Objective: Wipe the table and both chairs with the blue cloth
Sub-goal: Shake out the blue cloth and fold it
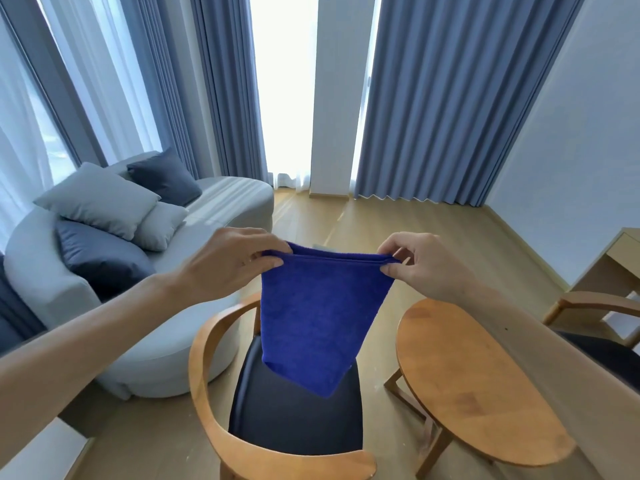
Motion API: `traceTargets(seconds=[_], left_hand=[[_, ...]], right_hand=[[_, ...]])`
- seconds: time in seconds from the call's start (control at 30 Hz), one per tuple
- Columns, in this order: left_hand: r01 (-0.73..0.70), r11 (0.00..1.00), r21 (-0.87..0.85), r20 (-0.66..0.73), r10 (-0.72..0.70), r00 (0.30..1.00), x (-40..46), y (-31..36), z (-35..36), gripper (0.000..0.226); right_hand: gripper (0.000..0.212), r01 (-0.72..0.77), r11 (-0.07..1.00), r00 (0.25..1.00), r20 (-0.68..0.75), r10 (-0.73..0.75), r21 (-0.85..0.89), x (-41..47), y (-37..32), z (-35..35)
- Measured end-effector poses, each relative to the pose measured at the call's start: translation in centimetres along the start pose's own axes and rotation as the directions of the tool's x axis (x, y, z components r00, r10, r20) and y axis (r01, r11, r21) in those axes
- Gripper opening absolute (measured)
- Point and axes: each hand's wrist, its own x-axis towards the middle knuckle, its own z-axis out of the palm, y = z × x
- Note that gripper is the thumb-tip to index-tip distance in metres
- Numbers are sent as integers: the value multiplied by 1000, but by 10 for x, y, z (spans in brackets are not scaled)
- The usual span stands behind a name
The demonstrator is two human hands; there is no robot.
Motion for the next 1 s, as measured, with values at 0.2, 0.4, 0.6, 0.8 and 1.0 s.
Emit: traceTargets(seconds=[0.2, 0.4, 0.6, 0.8, 1.0], left_hand=[[274, 961, -43, -5, -275, 962, 14, 16, -2, 36], [183, 975, -125, 130, -167, 977, 43, 46, 20, 31], [279, 753, -596, 79, -291, 953, 28, 37, 27, 29], [385, 822, -419, 325, -260, 909, -45, 21, 86, 27], [491, 819, -298, 366, -377, 851, -35, 18, 100, 24]], right_hand=[[13, -70, 993, 994, 73, 78, -98, 2, 1, -4], [67, 53, 992, 957, 288, -18, -114, 9, -54, 9], [8, 136, 989, 976, 165, -143, 50, 17, -64, 22], [10, 141, 976, 982, 99, -159, 166, 17, -58, 16], [8, 115, 982, 990, 65, -126, 149, 9, -47, -2]])
